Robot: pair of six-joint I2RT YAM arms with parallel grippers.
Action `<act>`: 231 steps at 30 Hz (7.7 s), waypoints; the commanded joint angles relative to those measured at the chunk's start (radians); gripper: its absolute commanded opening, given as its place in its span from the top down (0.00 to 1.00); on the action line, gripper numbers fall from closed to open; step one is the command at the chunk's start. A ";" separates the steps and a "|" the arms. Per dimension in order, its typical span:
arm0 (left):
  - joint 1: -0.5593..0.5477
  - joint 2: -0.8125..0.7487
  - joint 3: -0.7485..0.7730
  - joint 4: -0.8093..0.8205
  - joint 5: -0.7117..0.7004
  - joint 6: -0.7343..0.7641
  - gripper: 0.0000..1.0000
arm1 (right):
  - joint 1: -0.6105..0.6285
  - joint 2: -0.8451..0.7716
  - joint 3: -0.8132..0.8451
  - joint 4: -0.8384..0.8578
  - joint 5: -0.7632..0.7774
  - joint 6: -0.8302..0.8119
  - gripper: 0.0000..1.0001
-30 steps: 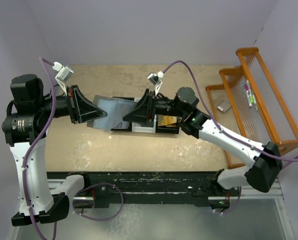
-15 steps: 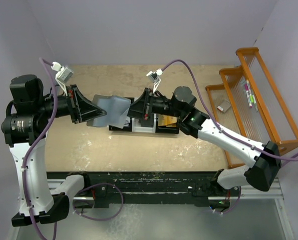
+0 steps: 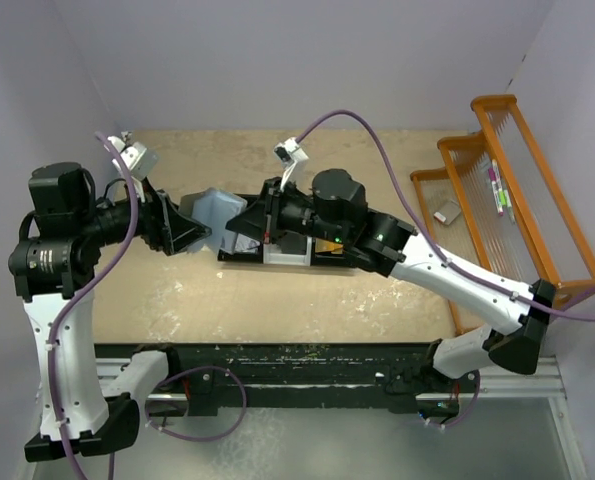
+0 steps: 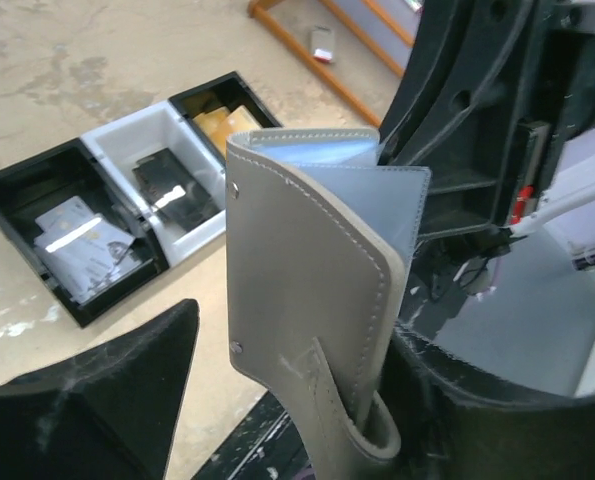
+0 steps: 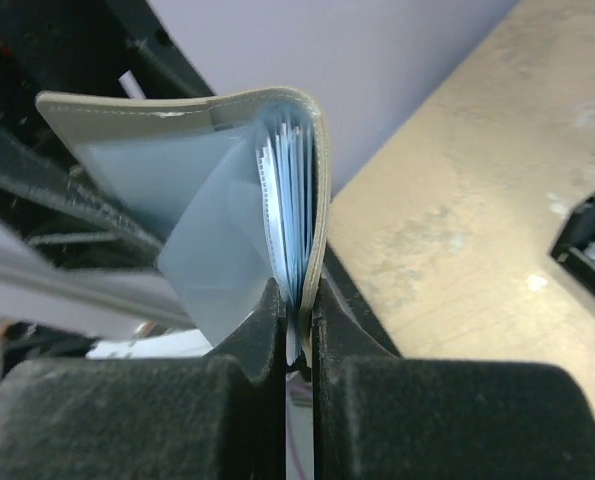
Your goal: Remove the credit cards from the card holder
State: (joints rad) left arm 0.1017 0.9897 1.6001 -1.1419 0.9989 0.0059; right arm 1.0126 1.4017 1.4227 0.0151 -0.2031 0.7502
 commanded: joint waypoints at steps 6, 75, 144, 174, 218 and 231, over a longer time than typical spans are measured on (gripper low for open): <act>-0.002 -0.078 -0.076 0.071 -0.118 0.101 0.10 | 0.156 0.146 0.307 -0.381 0.516 -0.151 1.00; -0.002 -0.135 -0.105 0.056 -0.441 -0.013 0.45 | 0.184 0.054 0.177 -0.185 0.383 -0.134 1.00; -0.002 -0.046 -0.061 0.008 0.058 -0.092 0.00 | -0.043 -0.020 0.015 -0.089 0.067 -0.035 1.00; -0.002 -0.119 -0.167 0.081 -0.350 -0.004 0.88 | 0.157 0.101 0.171 -0.185 0.325 -0.059 0.79; -0.023 0.018 0.048 -0.194 0.032 0.421 0.23 | -0.049 0.249 0.380 -0.102 -0.572 -0.585 1.00; -0.023 -0.124 -0.094 0.176 0.090 -0.127 0.01 | -0.070 -0.017 -0.066 0.681 -0.232 -0.107 1.00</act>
State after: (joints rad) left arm 0.0818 0.8581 1.5646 -1.1107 1.0157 0.1040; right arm 0.9459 1.4479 1.4239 0.2981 -0.5873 0.4313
